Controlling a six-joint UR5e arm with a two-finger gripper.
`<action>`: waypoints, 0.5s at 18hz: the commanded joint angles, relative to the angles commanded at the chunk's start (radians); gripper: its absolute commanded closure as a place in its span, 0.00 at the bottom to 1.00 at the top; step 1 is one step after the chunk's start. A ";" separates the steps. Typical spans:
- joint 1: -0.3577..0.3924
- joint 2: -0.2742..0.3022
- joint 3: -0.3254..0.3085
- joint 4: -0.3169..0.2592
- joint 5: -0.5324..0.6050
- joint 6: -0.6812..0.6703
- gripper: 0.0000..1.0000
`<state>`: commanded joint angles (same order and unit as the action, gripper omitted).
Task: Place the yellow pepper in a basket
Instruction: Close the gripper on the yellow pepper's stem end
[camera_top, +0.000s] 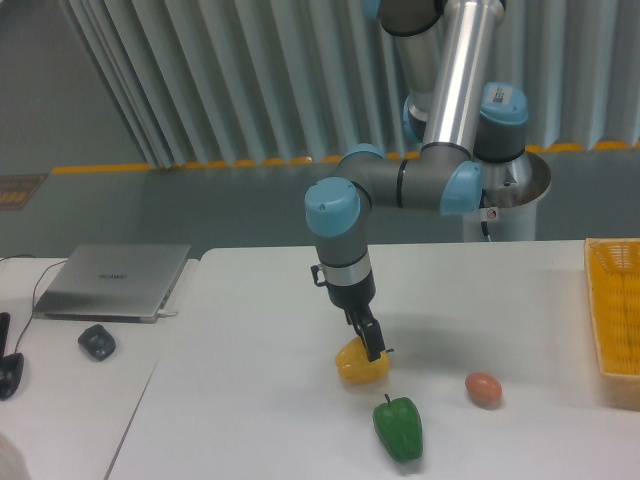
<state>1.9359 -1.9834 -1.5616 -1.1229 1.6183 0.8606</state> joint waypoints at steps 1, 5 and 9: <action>0.002 0.000 0.000 0.000 0.008 0.000 0.00; 0.002 -0.011 -0.002 0.000 0.025 -0.003 0.00; 0.002 -0.023 -0.002 0.005 0.054 -0.008 0.00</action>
<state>1.9374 -2.0064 -1.5631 -1.1183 1.6719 0.8529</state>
